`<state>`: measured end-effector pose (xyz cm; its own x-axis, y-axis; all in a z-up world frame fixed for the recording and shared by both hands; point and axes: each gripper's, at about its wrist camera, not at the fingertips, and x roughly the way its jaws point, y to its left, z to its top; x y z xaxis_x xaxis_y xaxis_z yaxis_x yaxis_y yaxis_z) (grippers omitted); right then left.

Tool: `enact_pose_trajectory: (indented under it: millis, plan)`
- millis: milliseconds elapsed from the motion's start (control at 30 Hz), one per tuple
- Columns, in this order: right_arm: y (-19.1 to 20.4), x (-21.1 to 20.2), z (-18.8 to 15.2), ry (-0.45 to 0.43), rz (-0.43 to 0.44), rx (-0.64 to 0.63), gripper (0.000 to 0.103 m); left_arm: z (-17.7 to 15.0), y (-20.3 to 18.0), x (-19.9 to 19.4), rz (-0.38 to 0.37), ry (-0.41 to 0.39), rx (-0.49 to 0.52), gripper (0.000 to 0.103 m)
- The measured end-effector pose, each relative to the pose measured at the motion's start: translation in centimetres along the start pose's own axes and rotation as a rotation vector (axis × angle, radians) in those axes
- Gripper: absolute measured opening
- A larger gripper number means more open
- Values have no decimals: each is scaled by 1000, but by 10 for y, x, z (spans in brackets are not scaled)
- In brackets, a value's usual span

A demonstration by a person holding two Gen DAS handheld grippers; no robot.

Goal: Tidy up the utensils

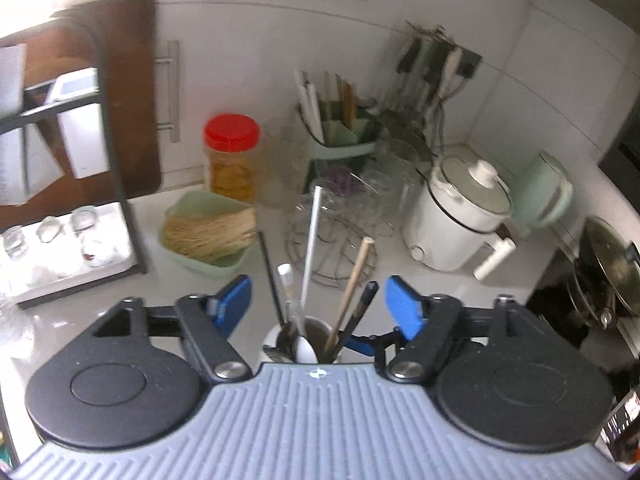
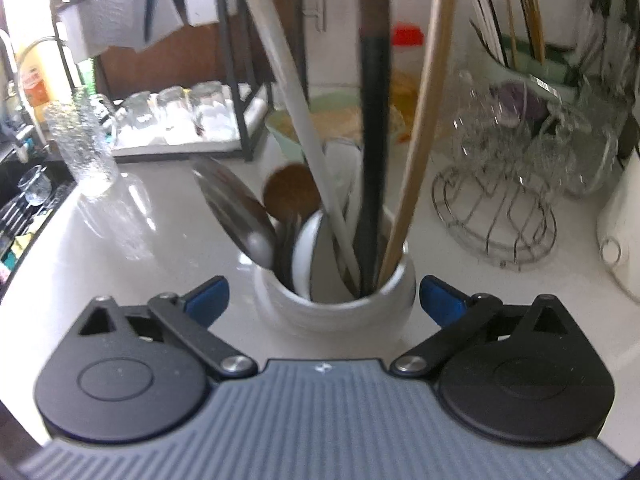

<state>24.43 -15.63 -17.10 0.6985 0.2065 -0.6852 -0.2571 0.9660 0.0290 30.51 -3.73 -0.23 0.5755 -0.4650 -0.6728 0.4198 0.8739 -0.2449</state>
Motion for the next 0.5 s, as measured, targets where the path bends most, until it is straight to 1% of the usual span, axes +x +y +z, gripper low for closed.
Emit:
enact_pose_trajectory:
  millis: [167,300,367,500]
  plan:
    - [-8,-23,8,-46,56,-24,103,-4,-5,-24,94,-61,-43,80]
    - [-16,-53,19,-76,90,-49,103,-5,-11,-54,172,-129,-95,80]
    - [-22,-72,23,-104,115,-48,103,-7,-14,-67,201,-162,-106,80]
    - [-33,-105,29,-161,129,-42,103,-15,-24,-92,271,-212,-125,80]
